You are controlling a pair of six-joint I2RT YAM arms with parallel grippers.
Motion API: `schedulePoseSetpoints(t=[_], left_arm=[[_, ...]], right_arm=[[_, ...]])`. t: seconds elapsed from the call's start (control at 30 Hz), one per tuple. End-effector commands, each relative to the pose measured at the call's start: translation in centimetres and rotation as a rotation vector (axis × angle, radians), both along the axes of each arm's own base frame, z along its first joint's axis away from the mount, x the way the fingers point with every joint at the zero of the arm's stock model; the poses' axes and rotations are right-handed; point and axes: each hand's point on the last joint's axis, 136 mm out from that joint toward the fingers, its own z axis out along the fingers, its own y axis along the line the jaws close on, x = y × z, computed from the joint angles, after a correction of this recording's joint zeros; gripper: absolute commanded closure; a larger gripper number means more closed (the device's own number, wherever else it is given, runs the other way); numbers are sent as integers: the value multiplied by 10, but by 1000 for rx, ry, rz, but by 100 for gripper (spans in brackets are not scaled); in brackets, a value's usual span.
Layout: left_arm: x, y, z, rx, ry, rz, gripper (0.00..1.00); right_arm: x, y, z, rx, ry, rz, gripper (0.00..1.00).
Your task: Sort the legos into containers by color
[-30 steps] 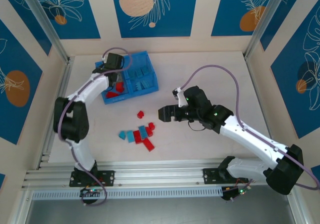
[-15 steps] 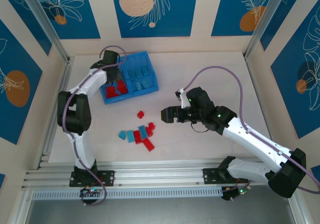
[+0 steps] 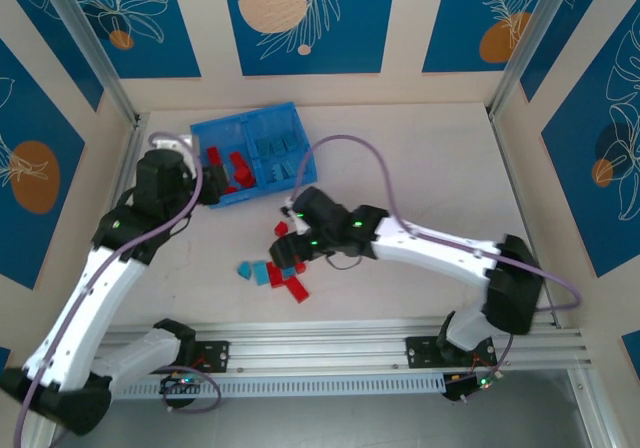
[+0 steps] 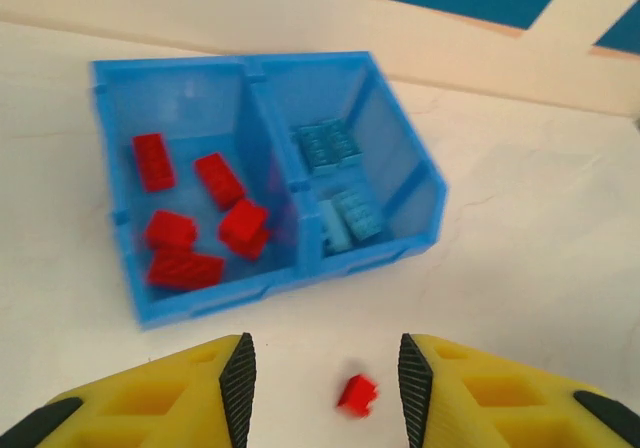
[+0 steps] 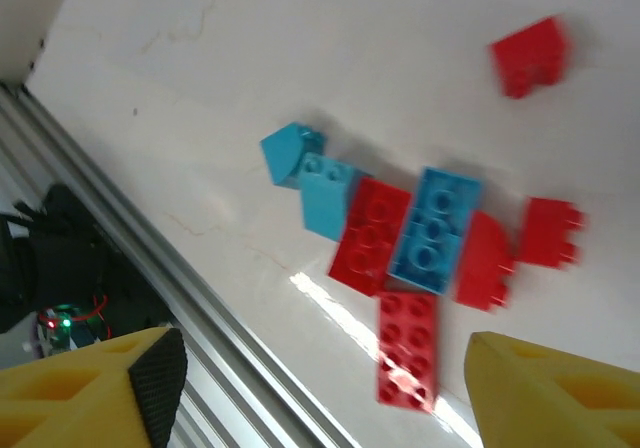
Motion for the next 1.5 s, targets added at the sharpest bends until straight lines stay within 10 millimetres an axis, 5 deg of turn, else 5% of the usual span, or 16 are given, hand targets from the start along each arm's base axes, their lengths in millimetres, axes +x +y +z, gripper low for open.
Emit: schedulePoseSetpoints(t=[0.0, 0.17, 0.3, 0.47, 0.63, 0.87, 0.97, 1.1, 1.3, 1.47], left_arm=[[-38, 46, -35, 219, 101, 94, 56], [-70, 88, -40, 293, 64, 243, 54], [-77, 91, -56, 265, 67, 264, 53], [-79, 95, -76, 255, 75, 301, 53], [-83, 106, -71, 283, 46, 343, 52], [-85, 109, -69, 294, 33, 352, 51], [-85, 109, -70, 295, 35, 348, 51], [-82, 93, -74, 285, 37, 243, 49], [-82, 64, -72, 241, 1, 64, 48], [-90, 8, -63, 133, -79, -257, 47]], right_arm=[[-10, 42, -16, -46, -22, 86, 28], [-1, 84, -56, -156, -89, 108, 34], [22, 86, -78, -314, -189, 80, 29], [9, 110, -91, -296, -149, 227, 36], [14, 110, -120, -408, -179, 307, 30], [15, 109, -141, -449, -157, 434, 51], [16, 111, -140, -440, -153, 428, 66], [21, 113, -129, -410, -154, 380, 70], [37, 110, -76, -261, -169, 277, 73], [51, 100, -24, -93, -168, 208, 73]])
